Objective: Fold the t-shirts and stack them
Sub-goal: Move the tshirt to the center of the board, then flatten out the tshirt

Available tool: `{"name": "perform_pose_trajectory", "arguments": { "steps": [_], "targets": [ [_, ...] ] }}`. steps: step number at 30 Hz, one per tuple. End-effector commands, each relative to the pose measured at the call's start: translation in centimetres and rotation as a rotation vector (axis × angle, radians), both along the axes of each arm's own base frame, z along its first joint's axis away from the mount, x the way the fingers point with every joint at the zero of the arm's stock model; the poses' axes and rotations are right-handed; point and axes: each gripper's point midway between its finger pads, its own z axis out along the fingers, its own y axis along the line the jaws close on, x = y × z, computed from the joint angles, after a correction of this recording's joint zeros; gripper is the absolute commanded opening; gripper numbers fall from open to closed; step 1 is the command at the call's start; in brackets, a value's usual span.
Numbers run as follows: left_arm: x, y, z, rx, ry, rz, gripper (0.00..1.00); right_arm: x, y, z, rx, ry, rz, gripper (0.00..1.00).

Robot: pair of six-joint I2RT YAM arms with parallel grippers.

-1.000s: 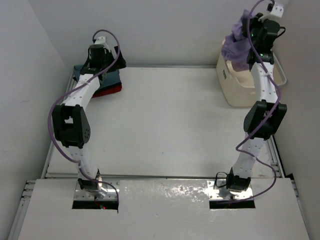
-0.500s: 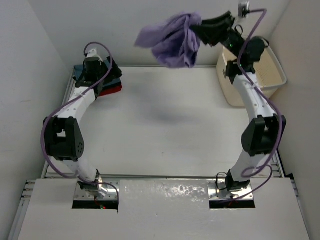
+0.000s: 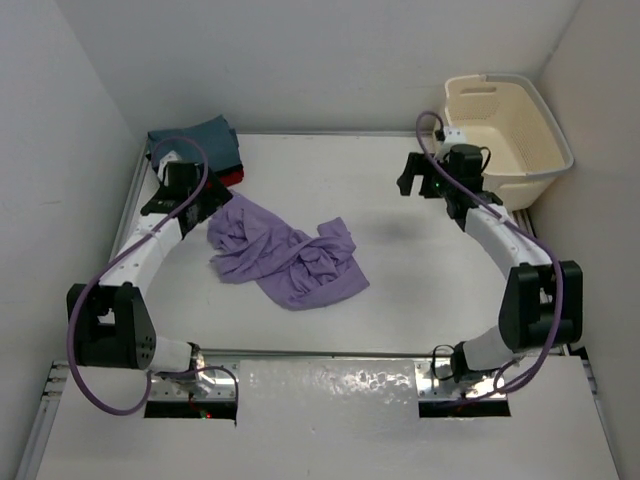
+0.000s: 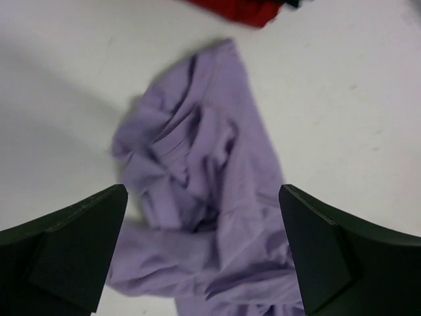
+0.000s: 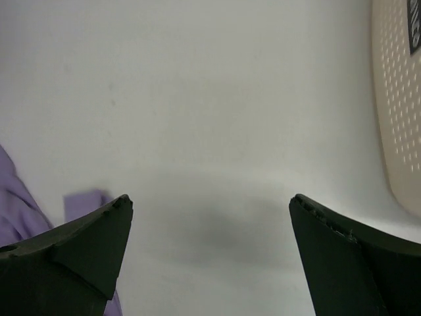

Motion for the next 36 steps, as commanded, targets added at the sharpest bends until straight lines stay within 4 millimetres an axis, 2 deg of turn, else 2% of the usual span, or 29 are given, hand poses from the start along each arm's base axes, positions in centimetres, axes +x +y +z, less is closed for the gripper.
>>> {"name": "perform_pose_trajectory", "arguments": {
  "steps": [1, 2, 4, 5, 7, 8, 9, 10, 12, 13, 14, 17, 18, 19, 22, 25, 26, 28, 30, 31, 33, 36],
  "targets": [
    [-3.1, 0.5, -1.3, 0.018, 0.102, 0.041, 1.0, -3.9, -1.2, -1.5, -0.228, 0.076, -0.014, 0.99],
    [-3.7, 0.7, -1.2, 0.026, 0.112, 0.062, 1.0, -4.9, 0.4, -2.1, -0.246, 0.09, 0.04, 0.99],
    [-5.3, 1.4, -1.7, 0.05, 0.158, 0.089, 1.0, -6.5, 1.7, -3.4, -0.283, 0.122, 0.111, 0.99],
    [-5.8, 1.3, -1.8, 0.05, 0.166, 0.084, 1.0, -7.5, 2.8, -3.7, -0.293, 0.132, 0.151, 0.99],
    [-7.3, 0.5, -2.4, 0.022, 0.199, 0.046, 1.0, -9.5, 3.8, -5.4, -0.282, 0.172, 0.198, 0.99],
    [-7.9, 0.0, -2.9, 0.014, 0.212, 0.017, 1.0, -10.3, 4.9, -5.0, -0.263, 0.146, 0.226, 0.99],
    [-9.1, -0.6, -3.7, 0.005, 0.244, -0.01, 1.0, -12.1, 5.2, -7.1, -0.247, 0.184, 0.254, 0.99],
    [-9.7, -1.0, -4.3, -0.001, 0.264, -0.023, 1.0, -13.1, 6.8, -7.2, -0.211, 0.168, 0.316, 0.99],
    [-11.8, -1.8, -6.2, -0.026, 0.342, -0.044, 1.0, -15.8, 8.0, -8.2, -0.17, 0.176, 0.396, 0.99],
    [-12.3, -2.4, -6.7, -0.038, 0.359, -0.057, 1.0, -17.2, 9.5, -8.3, -0.145, 0.17, 0.471, 0.99],
    [-13.6, -2.7, -8.2, -0.047, 0.398, -0.056, 1.0, -18.6, 10.1, -9.1, -0.148, 0.177, 0.528, 0.99],
    [-14.9, -3.3, -10.7, -0.064, 0.424, -0.04, 1.0, -21.8, 11.6, -10.9, -0.173, 0.214, 0.687, 0.99],
    [-15.1, -3.3, -11.3, -0.073, 0.425, -0.027, 1.0, -22.2, 11.7, -11.4, -0.185, 0.221, 0.702, 0.99],
    [-14.5, -4.1, -11.8, -0.111, 0.386, -0.046, 0.99, -22.7, 12.0, -12.0, -0.206, 0.228, 0.732, 0.99],
    [-13.2, -4.9, -12.6, -0.139, 0.328, -0.054, 0.99, -23.2, 13.0, -12.6, -0.218, 0.236, 0.787, 0.97],
    [-12.5, -4.6, -13.4, -0.113, 0.338, -0.045, 0.98, -23.2, 13.6, -14.4, -0.245, 0.269, 0.799, 0.96],
    [-12.2, -4.1, -13.5, -0.086, 0.331, -0.028, 0.97, -23.1, 13.3, -15.6, -0.273, 0.296, 0.785, 0.96],
    [-11.5, -3.5, -14.1, -0.047, 0.337, -0.019, 0.96, -22.3, 13.7, -16.1, -0.295, 0.284, 0.768, 0.96],
    [-11.2, -3.5, -14.5, -0.042, 0.342, -0.017, 0.89, -21.3, 13.8, -17.0, -0.317, 0.279, 0.735, 0.95],
    [-10.9, -4.2, -15.0, -0.059, 0.348, -0.052, 0.82, -21.2, 13.9, -17.3, -0.317, 0.283, 0.735, 0.93],
    [-10.9, -3.9, -15.6, -0.049, 0.352, -0.035, 0.78, -20.6, 14.0, -17.7, -0.339, 0.264, 0.709, 0.92],
    [-10.2, -4.2, -16.3, -0.044, 0.372, -0.057, 0.46, -20.1, 13.5, -18.4, -0.381, 0.259, 0.676, 0.87]
  ]
}}
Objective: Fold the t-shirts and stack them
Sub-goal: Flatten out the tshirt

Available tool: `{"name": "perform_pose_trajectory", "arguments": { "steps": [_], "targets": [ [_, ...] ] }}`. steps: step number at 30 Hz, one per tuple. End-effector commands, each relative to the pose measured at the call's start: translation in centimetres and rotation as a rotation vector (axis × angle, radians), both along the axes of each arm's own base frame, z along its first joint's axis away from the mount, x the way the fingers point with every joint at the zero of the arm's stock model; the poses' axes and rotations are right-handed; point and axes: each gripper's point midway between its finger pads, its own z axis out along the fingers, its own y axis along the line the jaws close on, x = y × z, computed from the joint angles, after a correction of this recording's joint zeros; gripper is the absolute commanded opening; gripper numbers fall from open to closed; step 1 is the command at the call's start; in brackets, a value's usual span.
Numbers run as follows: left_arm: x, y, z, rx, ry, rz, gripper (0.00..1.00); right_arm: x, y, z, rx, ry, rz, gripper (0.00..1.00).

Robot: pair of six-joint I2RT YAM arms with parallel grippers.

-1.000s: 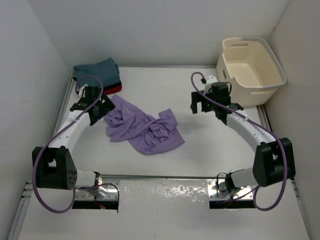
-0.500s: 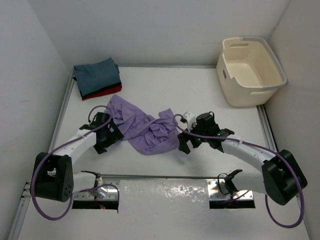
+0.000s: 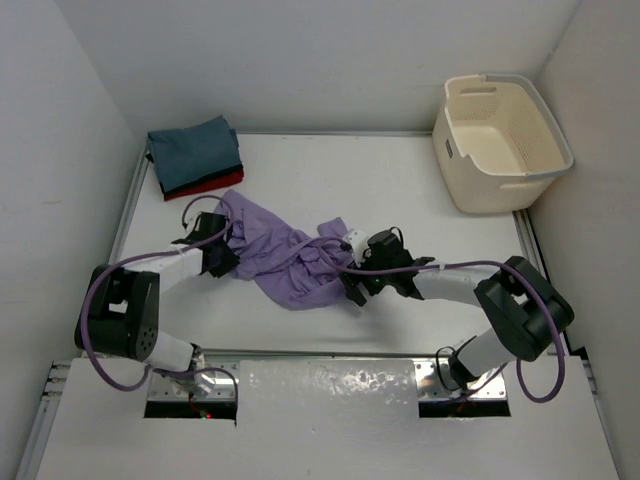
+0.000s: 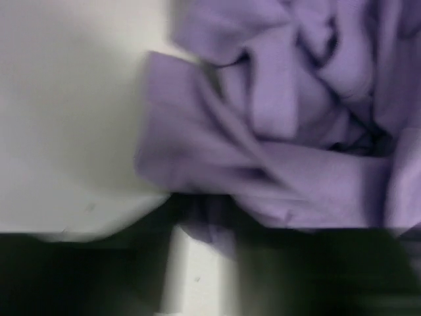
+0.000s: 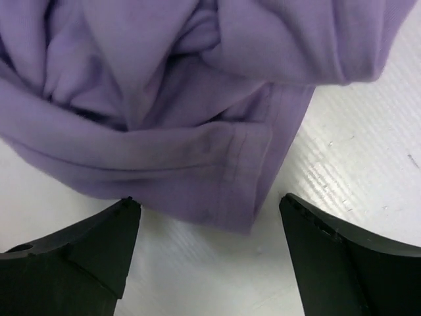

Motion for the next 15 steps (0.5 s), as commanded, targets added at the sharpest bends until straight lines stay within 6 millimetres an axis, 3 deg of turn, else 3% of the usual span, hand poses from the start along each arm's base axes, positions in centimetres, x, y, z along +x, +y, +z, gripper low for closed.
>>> {"name": "perform_pose_trajectory", "arguments": {
  "steps": [1, 3, 5, 6, 8, 10, 11, 12, 13, 14, 15],
  "targets": [
    [1.0, -1.2, -1.0, -0.034, 0.0, -0.05, 0.03, 1.5, -0.4, -0.6, -0.044, -0.058, -0.047, 0.84],
    [1.4, -2.0, -0.1, -0.064, -0.026, -0.091, 0.0, 2.3, -0.3, -0.2, -0.032, -0.088, -0.076, 0.6],
    [1.8, -2.3, 1.3, -0.073, -0.052, -0.102, 0.0, 2.7, -0.1, 0.5, -0.01, -0.122, -0.087, 0.28],
    [2.4, -2.4, 3.2, -0.081, -0.109, -0.109, 0.0, 3.6, 0.1, 1.2, 0.013, -0.166, -0.113, 0.06],
    [3.9, -3.1, 6.8, -0.105, -0.203, -0.139, 0.0, 4.8, -0.4, 2.5, 0.016, -0.228, -0.169, 0.0],
    [5.9, -3.6, 12.8, -0.12, -0.365, -0.166, 0.0, 6.3, -0.4, 5.0, 0.045, -0.307, -0.217, 0.0],
    [6.5, -3.7, 14.9, -0.12, -0.421, -0.172, 0.0, 7.6, -1.0, 7.5, 0.052, -0.389, -0.267, 0.0],
    [7.0, -3.8, 17.6, -0.123, -0.49, -0.177, 0.0, 8.2, -1.7, 8.8, 0.035, -0.423, -0.294, 0.0],
    [8.1, -3.7, 21.3, -0.117, -0.582, -0.177, 0.0, 10.1, -2.7, 11.8, 0.003, -0.506, -0.359, 0.0],
    [8.5, -3.8, 23.3, -0.122, -0.635, -0.176, 0.0, 10.8, -4.1, 13.5, -0.024, -0.536, -0.409, 0.0],
    [9.3, -3.8, 27.0, -0.118, -0.719, -0.178, 0.0, 11.5, -5.3, 15.0, -0.033, -0.56, -0.459, 0.0]
  ]
}}
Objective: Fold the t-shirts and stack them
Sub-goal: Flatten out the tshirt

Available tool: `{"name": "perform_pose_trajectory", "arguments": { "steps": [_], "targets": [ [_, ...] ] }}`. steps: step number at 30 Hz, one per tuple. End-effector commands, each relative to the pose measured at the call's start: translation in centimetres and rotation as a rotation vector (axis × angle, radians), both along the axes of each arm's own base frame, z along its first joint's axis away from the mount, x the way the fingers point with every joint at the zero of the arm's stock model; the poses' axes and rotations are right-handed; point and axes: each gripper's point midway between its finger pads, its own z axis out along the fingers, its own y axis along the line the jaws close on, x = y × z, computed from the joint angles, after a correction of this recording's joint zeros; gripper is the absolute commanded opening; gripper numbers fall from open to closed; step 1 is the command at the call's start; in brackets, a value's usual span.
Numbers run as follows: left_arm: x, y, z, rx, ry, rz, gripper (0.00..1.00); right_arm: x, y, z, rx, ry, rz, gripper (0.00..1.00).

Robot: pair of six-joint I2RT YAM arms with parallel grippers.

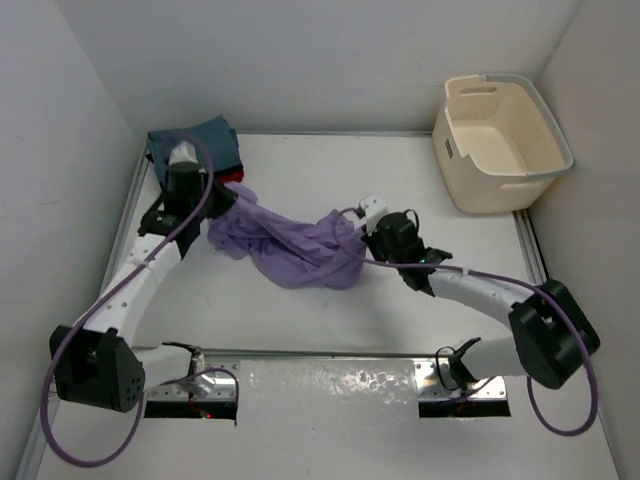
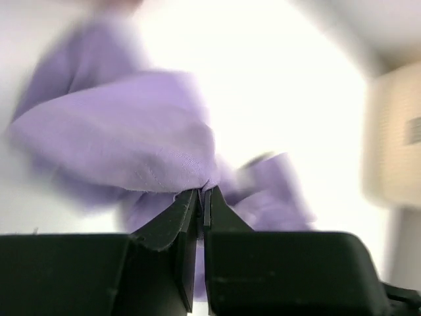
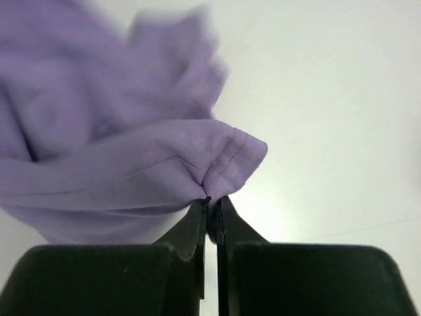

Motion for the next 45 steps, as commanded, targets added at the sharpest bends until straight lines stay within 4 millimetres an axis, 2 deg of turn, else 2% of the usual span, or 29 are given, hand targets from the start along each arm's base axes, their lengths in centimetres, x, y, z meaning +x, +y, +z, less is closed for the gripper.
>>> {"name": "perform_pose_trajectory", "arguments": {
  "steps": [1, 2, 3, 4, 5, 6, 8, 9, 11, 12, 14, 16, 17, 18, 19, 20, 21, 22, 23, 24, 28, 30, 33, 34, 35, 38, 40, 43, 45],
  "targets": [
    [3.0, -0.4, 12.7, -0.011, -0.344, -0.01, 0.0, 6.1, -3.6, 11.4, 0.01, -0.299, -0.227, 0.0],
    [3.3, -0.2, 14.4, -0.009, -0.378, 0.001, 0.0, 7.2, -6.5, 13.0, 0.025, -0.323, -0.311, 0.0],
    [4.0, 0.0, 17.7, 0.002, -0.445, 0.01, 0.0, 7.4, -7.7, 15.0, 0.065, -0.348, -0.326, 0.0],
    [4.3, 0.6, 19.3, 0.02, -0.477, 0.038, 0.0, 8.0, -9.3, 17.4, 0.089, -0.395, -0.368, 0.0],
    [4.7, 1.2, 20.4, 0.035, -0.499, 0.064, 0.0, 8.5, -12.6, 19.2, 0.09, -0.432, -0.452, 0.0],
    [5.2, 1.9, 22.3, 0.052, -0.533, 0.097, 0.0, 8.5, -14.4, 22.3, 0.076, -0.48, -0.492, 0.0],
    [6.1, 4.0, 23.7, 0.078, -0.55, 0.168, 0.0, 8.4, -18.4, 24.2, 0.017, -0.495, -0.584, 0.0],
    [6.2, 4.4, 25.9, 0.069, -0.593, 0.172, 0.0, 8.5, -19.5, 26.7, 0.005, -0.532, -0.603, 0.0],
    [6.6, 5.3, 28.1, 0.064, -0.643, 0.186, 0.0, 8.5, -21.6, 28.3, -0.022, -0.542, -0.642, 0.0],
    [7.0, 5.4, 29.4, 0.06, -0.696, 0.188, 0.0, 9.1, -21.7, 29.6, -0.013, -0.561, -0.636, 0.0],
    [8.6, 5.0, 30.7, 0.067, -0.744, 0.163, 0.0, 10.0, -22.4, 30.3, -0.026, -0.563, -0.629, 0.0],
    [10.2, 4.7, 31.0, 0.068, -0.738, 0.142, 0.0, 12.5, -22.8, 31.0, -0.007, -0.552, -0.617, 0.0],
    [12.1, 4.8, 31.3, 0.078, -0.737, 0.135, 0.0, 13.3, -22.8, 31.0, 0.001, -0.53, -0.608, 0.0],
    [13.0, 4.3, 31.5, 0.063, -0.743, 0.097, 0.0, 15.4, -22.3, 32.4, 0.025, -0.543, -0.587, 0.0],
    [15.3, 4.2, 30.2, 0.06, -0.719, 0.069, 0.0, 16.3, -22.1, 32.9, 0.031, -0.542, -0.581, 0.0],
    [16.2, 3.5, 34.4, 0.038, -0.811, 0.022, 0.0, 17.9, -21.9, 34.7, 0.047, -0.562, -0.574, 0.0],
    [16.2, 3.3, 34.0, 0.035, -0.792, 0.006, 0.0, 18.5, -21.8, 35.8, 0.055, -0.577, -0.571, 0.0],
    [17.1, 3.2, 36.2, 0.034, -0.838, -0.009, 0.0, 18.9, -21.7, 37.0, 0.065, -0.592, -0.566, 0.0],
    [17.2, 3.0, 36.8, 0.034, -0.833, -0.022, 0.0, 19.0, -21.6, 40.1, 0.084, -0.651, -0.56, 0.0],
    [17.2, 3.1, 37.5, 0.038, -0.842, -0.023, 0.0, 19.1, -21.5, 40.9, 0.086, -0.662, -0.553, 0.0],
    [14.6, 3.8, 41.5, 0.056, -0.939, -0.012, 0.0, 17.8, -21.6, 42.9, 0.069, -0.705, -0.538, 0.0],
    [12.8, 4.3, 43.0, 0.067, -0.978, 0.013, 0.0, 15.8, -21.3, 42.5, 0.067, -0.71, -0.523, 0.0],
    [8.9, 5.2, 45.2, 0.113, -1.031, 0.054, 0.0, 12.1, -21.1, 42.2, 0.084, -0.737, -0.507, 0.0],
    [6.7, 5.5, 46.4, 0.133, -1.058, 0.066, 0.0, 11.2, -21.0, 42.4, 0.086, -0.748, -0.5, 0.0],
    [5.8, 6.4, 46.7, 0.146, -1.056, 0.123, 0.0, 9.3, -20.9, 42.5, 0.087, -0.765, -0.499, 0.0],
    [2.1, 7.7, 48.3, 0.196, -1.085, 0.187, 0.0, 6.7, -21.1, 41.7, 0.075, -0.769, -0.499, 0.0],
    [-0.1, 8.1, 49.4, 0.218, -1.113, 0.208, 0.0, 4.0, -21.2, 42.8, 0.072, -0.81, -0.502, 0.0],
    [-1.1, 8.5, 50.3, 0.226, -1.141, 0.232, 0.0, 2.0, -21.6, 41.7, 0.055, -0.805, -0.514, 0.0],
    [-0.3, 8.5, 49.9, 0.214, -1.136, 0.233, 0.0, 1.6, -21.8, 40.6, 0.041, -0.779, -0.525, 0.0]
  ]
}}
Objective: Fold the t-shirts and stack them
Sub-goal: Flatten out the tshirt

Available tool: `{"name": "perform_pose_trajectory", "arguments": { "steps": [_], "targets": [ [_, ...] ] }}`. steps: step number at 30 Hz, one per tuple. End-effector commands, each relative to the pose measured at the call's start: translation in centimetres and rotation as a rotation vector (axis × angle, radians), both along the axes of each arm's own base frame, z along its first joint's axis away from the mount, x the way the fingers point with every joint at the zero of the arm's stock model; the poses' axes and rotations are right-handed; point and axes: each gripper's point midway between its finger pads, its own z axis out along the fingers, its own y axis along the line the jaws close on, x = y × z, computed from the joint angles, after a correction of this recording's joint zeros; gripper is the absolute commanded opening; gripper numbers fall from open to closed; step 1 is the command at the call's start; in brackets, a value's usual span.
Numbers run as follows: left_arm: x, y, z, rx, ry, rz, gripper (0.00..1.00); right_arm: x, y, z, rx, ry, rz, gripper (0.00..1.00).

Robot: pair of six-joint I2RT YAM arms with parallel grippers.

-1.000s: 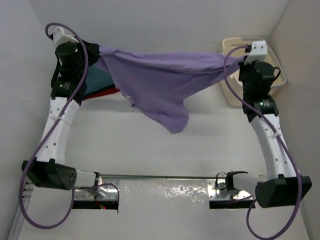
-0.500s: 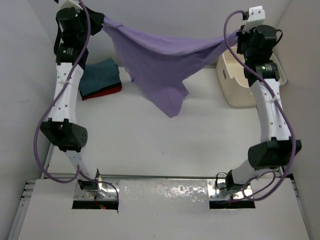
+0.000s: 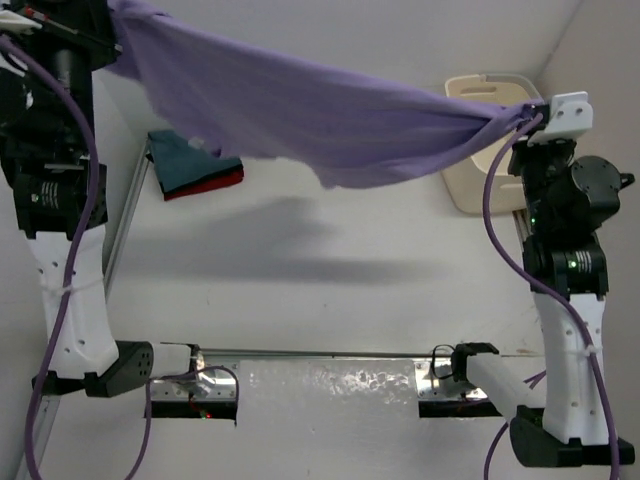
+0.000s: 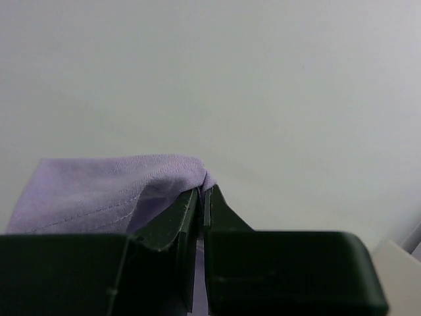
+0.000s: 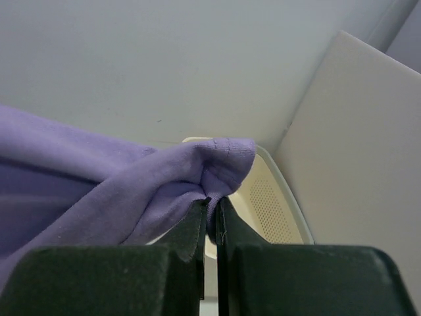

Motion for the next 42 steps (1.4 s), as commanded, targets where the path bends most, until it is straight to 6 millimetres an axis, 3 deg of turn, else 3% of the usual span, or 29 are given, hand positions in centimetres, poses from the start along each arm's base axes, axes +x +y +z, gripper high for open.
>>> {"name": "perform_pose_trajectory", "arguments": {
  "steps": [1, 2, 4, 5, 7, 8, 9, 11, 12, 13, 14, 15, 16, 18, 19, 20, 21, 22, 26, 29, 33, 34, 35, 36, 39, 40, 42],
  "targets": [
    [2.8, 1.2, -1.0, -0.007, 0.003, 0.055, 0.0, 0.0, -1.1, -2.3, -0.011, 0.054, -0.055, 0.0],
    [3.9, 0.9, -1.9, -0.009, 0.026, 0.037, 0.0, 0.5, -1.1, -4.4, -0.002, 0.1, -0.06, 0.01],
    [8.1, 0.4, -5.6, -0.023, 0.102, 0.005, 0.0, 1.2, -1.3, -7.3, 0.049, 0.156, -0.079, 0.01],
    [9.7, -0.2, -7.4, -0.022, 0.136, -0.026, 0.0, 1.7, -1.4, -10.5, 0.068, 0.22, -0.089, 0.02],
    [14.5, -1.4, -13.0, -0.025, 0.215, -0.096, 0.0, 2.1, -1.2, -13.9, 0.115, 0.279, -0.095, 0.03],
    [16.0, -2.5, -15.3, -0.02, 0.258, -0.159, 0.0, 1.9, -1.8, -17.7, 0.126, 0.347, -0.139, 0.03],
    [19.1, -3.3, -19.3, -0.029, 0.308, -0.2, 0.0, 1.5, -2.2, -21.4, 0.132, 0.399, -0.168, 0.03],
    [21.7, -4.7, -24.2, -0.032, 0.394, -0.278, 0.0, 0.8, -3.0, -24.7, 0.174, 0.433, -0.235, 0.07],
    [24.2, -6.0, -29.4, -0.031, 0.485, -0.309, 0.0, 0.5, -3.2, -26.4, 0.185, 0.459, -0.254, 0.07],
    [25.3, -6.8, -32.0, -0.02, 0.528, -0.326, 0.0, -0.4, -3.2, -29.7, 0.208, 0.522, -0.277, 0.15],
    [26.0, -8.4, -34.3, -0.011, 0.573, -0.355, 0.0, -0.8, -3.5, -31.5, 0.214, 0.562, -0.306, 0.27],
    [27.8, -9.2, -38.6, -0.008, 0.65, -0.369, 0.0, -1.2, -3.5, -32.9, 0.215, 0.597, -0.31, 0.39],
    [28.1, -9.9, -41.4, -0.001, 0.729, -0.383, 0.23, -1.8, -3.4, -34.2, 0.249, 0.644, -0.332, 0.66],
    [29.2, -11.3, -45.2, 0.006, 0.838, -0.392, 0.49, -2.7, -2.9, -35.6, 0.263, 0.733, -0.325, 0.88],
    [28.8, -11.6, -46.5, 0.016, 0.892, -0.392, 0.6, -2.8, -2.8, -35.3, 0.278, 0.735, -0.324, 0.99],
    [28.8, -12.0, -46.5, 0.03, 0.895, -0.389, 0.67, -3.1, -2.6, -35.3, 0.284, 0.737, -0.318, 0.99],
    [28.5, -12.2, -45.6, 0.054, 0.881, -0.386, 0.99, -3.2, -2.1, -34.5, 0.295, 0.711, -0.281, 0.99],
    [28.4, -12.0, -44.9, 0.067, 0.87, -0.36, 1.0, -3.4, -1.9, -34.2, 0.302, 0.698, -0.27, 0.99],
    [24.8, -13.3, -39.5, 0.123, 0.795, -0.339, 1.0, -3.2, -0.9, -32.8, 0.317, 0.643, -0.2, 0.99],
    [20.9, -15.5, -38.5, 0.165, 0.816, -0.35, 1.0, -2.5, 0.0, -33.1, 0.351, 0.655, -0.16, 0.99],
    [13.5, -18.8, -42.5, 0.255, 0.989, -0.347, 1.0, -1.3, 0.1, -34.0, 0.435, 0.695, -0.208, 0.99],
    [11.8, -19.4, -43.5, 0.274, 1.018, -0.333, 1.0, -1.3, -0.7, -34.2, 0.443, 0.699, -0.269, 0.99],
    [8.4, -21.3, -45.5, 0.308, 1.067, -0.38, 1.0, -1.4, -0.9, -34.7, 0.45, 0.724, -0.296, 0.99],
    [6.3, -21.9, -47.1, 0.331, 1.121, -0.401, 1.0, -1.0, -1.2, -34.3, 0.474, 0.715, -0.323, 0.99],
    [-2.4, -24.4, -52.2, 0.377, 1.309, -0.489, 1.0, -0.5, -1.7, -35.6, 0.49, 0.736, -0.379, 0.99],
    [-5.3, -23.8, -54.7, 0.347, 1.395, -0.48, 1.0, -0.1, -1.7, -35.7, 0.496, 0.727, -0.383, 0.99],
    [-9.6, -23.7, -57.4, 0.352, 1.516, -0.513, 0.99, 0.4, -1.5, -35.7, 0.501, 0.729, -0.372, 0.99]
  ]
}}
